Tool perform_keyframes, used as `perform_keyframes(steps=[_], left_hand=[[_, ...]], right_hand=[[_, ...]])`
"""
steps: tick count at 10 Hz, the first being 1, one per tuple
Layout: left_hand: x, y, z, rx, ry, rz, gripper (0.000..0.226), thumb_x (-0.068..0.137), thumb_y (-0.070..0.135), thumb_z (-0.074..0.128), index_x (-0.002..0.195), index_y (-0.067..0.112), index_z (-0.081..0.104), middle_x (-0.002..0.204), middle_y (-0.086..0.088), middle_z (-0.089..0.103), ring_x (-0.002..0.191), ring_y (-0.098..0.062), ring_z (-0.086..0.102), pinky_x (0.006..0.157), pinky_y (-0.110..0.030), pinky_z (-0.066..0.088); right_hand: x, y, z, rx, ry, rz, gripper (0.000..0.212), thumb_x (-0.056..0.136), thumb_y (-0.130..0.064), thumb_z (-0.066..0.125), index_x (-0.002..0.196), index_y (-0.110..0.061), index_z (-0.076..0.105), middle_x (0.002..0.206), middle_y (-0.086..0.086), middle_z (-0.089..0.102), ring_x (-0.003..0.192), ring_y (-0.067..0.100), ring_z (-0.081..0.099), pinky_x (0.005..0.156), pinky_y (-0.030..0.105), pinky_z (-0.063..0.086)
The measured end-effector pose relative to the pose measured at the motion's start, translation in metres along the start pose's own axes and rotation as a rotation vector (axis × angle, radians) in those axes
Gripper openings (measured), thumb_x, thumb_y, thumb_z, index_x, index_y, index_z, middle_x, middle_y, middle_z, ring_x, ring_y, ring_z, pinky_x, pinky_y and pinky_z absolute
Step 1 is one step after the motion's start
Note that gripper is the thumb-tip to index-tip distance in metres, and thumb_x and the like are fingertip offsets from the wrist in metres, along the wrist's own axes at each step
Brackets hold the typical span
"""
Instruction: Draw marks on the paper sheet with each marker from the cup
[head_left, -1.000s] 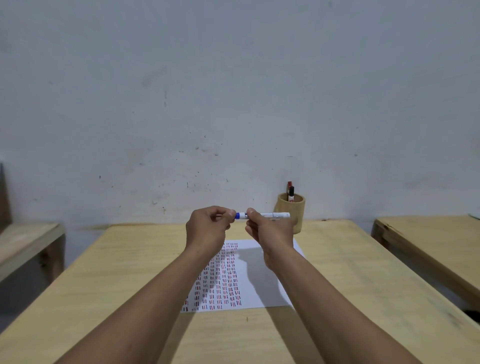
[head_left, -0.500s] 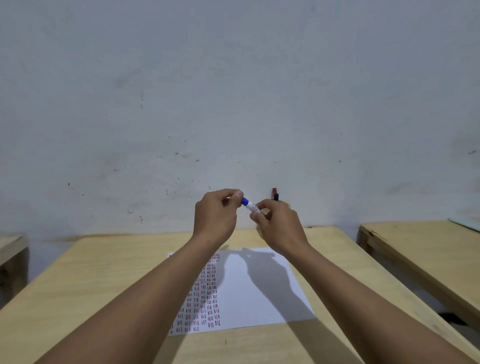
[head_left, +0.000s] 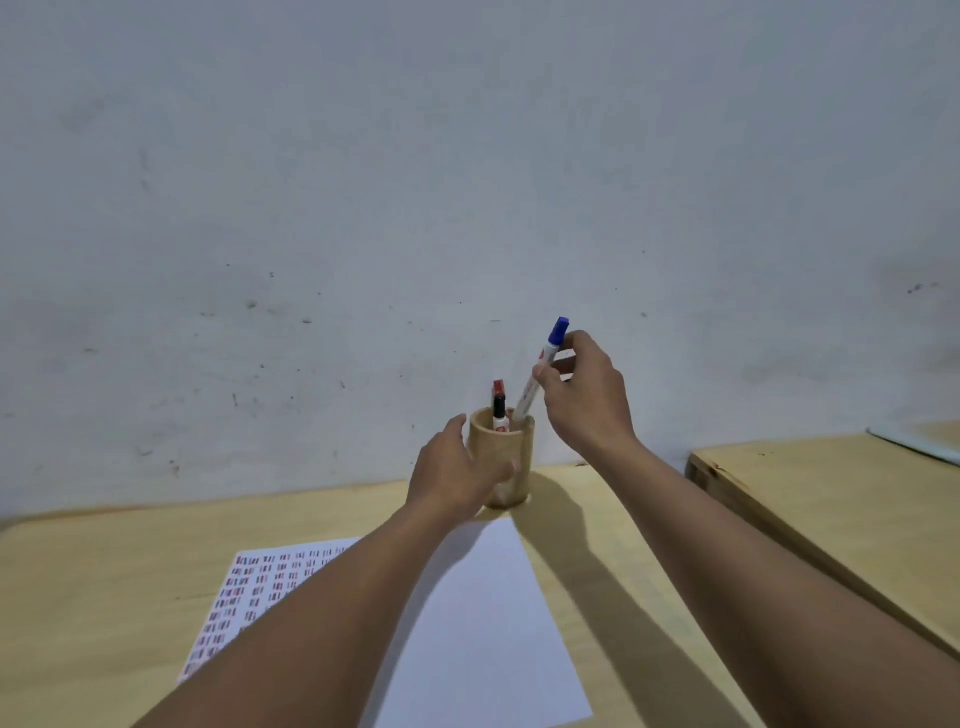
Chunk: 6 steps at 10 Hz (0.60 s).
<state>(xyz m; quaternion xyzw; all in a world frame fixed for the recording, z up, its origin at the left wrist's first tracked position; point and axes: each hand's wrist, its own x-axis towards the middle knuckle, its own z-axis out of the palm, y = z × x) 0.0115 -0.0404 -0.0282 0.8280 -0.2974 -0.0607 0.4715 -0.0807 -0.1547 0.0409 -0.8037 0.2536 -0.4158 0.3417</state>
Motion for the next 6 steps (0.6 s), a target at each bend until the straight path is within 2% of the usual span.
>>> perform_keyframes(steps=[1, 2, 3, 4, 5, 6], left_hand=[[0.005, -0.007, 0.012, -0.027, 0.006, 0.017, 0.068, 0.077, 0.032, 0.080, 0.137, 0.018, 0.051, 0.127, -0.002, 0.064, 0.101, -0.017, 0.057, 0.085, -0.032, 0.049], [0.010, -0.017, 0.018, -0.073, 0.015, 0.000, 0.060, 0.078, 0.027, 0.081, 0.132, 0.018, 0.055, 0.124, 0.000, 0.066, 0.104, -0.018, 0.063, 0.091, -0.037, 0.054], [0.013, -0.022, 0.021, -0.109, 0.026, 0.002, 0.059, 0.079, 0.026, 0.081, 0.132, 0.018, 0.055, 0.125, -0.001, 0.067, 0.111, -0.021, 0.065, 0.094, -0.041, 0.055], [0.014, -0.022, 0.022, -0.124, 0.019, 0.000, 0.058, 0.079, 0.026, 0.081, 0.131, 0.018, 0.055, 0.122, 0.000, 0.066, 0.109, -0.021, 0.065, 0.092, -0.040, 0.055], [0.013, -0.023, 0.024, -0.138, 0.011, 0.005, 0.054, 0.082, 0.021, 0.078, 0.131, 0.018, 0.055, 0.123, -0.001, 0.066, 0.105, -0.020, 0.064, 0.089, -0.038, 0.056], [0.007, -0.018, 0.020, -0.125, 0.045, -0.028, 0.055, 0.091, 0.018, 0.067, 0.142, 0.017, 0.047, 0.133, -0.007, 0.062, 0.113, -0.024, 0.062, 0.094, -0.039, 0.054]], right_hand=[[0.006, 0.011, 0.008, -0.047, -0.060, 0.006, 0.015, 0.102, -0.025, 0.055, 0.115, -0.018, 0.059, 0.088, -0.008, 0.063, 0.070, -0.003, 0.055, 0.056, 0.016, 0.037], [0.008, 0.021, 0.020, -0.107, -0.150, 0.055, 0.017, 0.102, -0.029, 0.056, 0.100, -0.014, 0.065, 0.074, -0.008, 0.061, 0.065, 0.005, 0.057, 0.055, 0.023, 0.039], [0.006, 0.027, 0.028, -0.136, -0.231, 0.113, 0.029, 0.099, -0.027, 0.063, 0.081, -0.005, 0.070, 0.063, 0.000, 0.057, 0.060, 0.018, 0.053, 0.053, 0.028, 0.037], [0.005, 0.029, 0.029, -0.103, -0.242, 0.191, 0.026, 0.096, -0.021, 0.066, 0.084, 0.000, 0.075, 0.060, 0.003, 0.056, 0.054, 0.020, 0.049, 0.052, 0.028, 0.039], [0.001, 0.031, 0.027, -0.081, -0.220, 0.203, 0.024, 0.094, -0.019, 0.068, 0.102, 0.003, 0.077, 0.080, 0.016, 0.071, 0.062, 0.024, 0.056, 0.062, 0.033, 0.049], [-0.002, 0.028, 0.021, -0.036, -0.179, 0.247, 0.045, 0.094, -0.017, 0.067, 0.137, -0.004, 0.060, 0.118, 0.013, 0.072, 0.088, 0.028, 0.068, 0.078, 0.034, 0.054]])
